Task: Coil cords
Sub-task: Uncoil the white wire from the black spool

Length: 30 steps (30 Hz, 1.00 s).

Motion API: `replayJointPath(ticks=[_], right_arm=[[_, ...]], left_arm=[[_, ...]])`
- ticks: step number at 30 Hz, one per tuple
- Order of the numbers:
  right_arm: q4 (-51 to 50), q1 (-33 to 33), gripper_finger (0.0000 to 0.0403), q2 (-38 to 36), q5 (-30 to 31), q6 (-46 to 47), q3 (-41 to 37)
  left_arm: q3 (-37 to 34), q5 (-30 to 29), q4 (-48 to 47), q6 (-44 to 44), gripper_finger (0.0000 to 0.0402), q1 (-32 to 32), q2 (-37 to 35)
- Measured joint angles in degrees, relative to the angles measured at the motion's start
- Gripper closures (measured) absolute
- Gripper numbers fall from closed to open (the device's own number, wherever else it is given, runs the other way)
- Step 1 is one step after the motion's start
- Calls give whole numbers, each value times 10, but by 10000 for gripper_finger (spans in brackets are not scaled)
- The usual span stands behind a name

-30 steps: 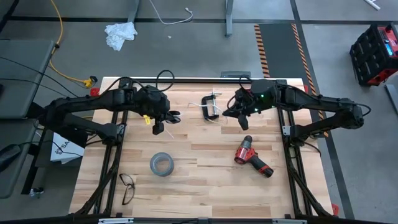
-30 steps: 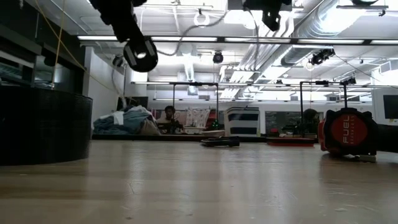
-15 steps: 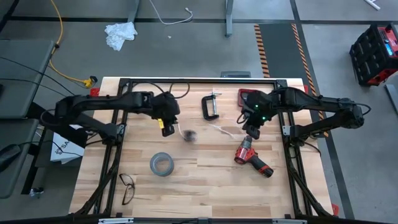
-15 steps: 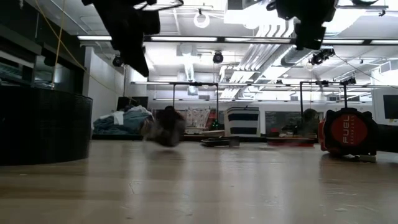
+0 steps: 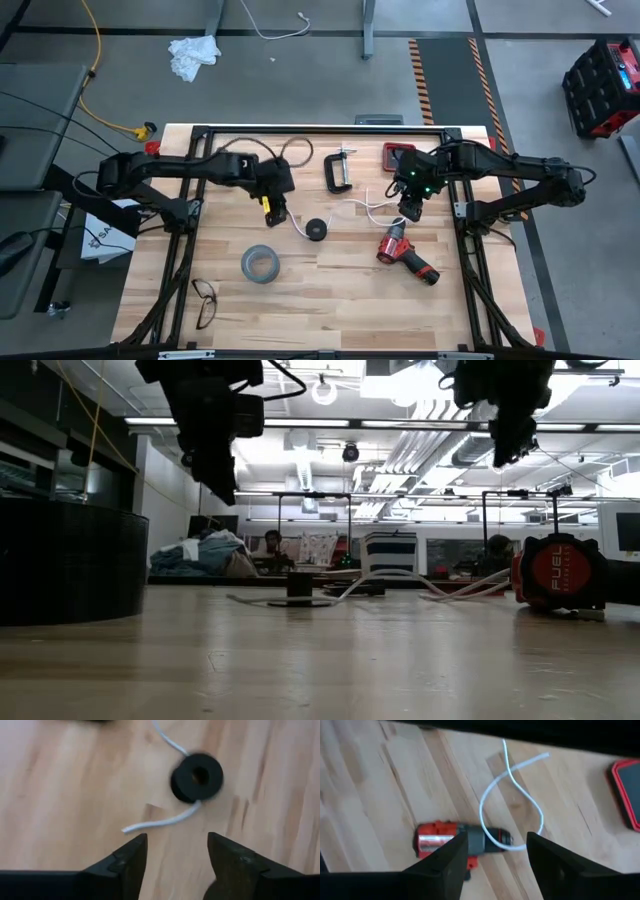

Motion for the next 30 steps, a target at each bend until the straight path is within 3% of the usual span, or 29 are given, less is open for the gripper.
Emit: replayJointPath(ticks=[5,9,11,17,30], right_arm=[[-14,20,199,0,-3,-20,-40],[28,36,198,0,-9,-13,-87],[58,40,199,0,-14,1,-108],[127,43,198,0,-40,52,-137],[177,43,199,0,-37,85,-136]], left_arm=[[-46,-38,39,80,187,-45,20],[-57,-124,55,205,186,-64,51],[-56,-138,77,252,186,-59,70],[-52,-94,83,395,186,-30,148],[-36,-42,92,508,199,12,214]])
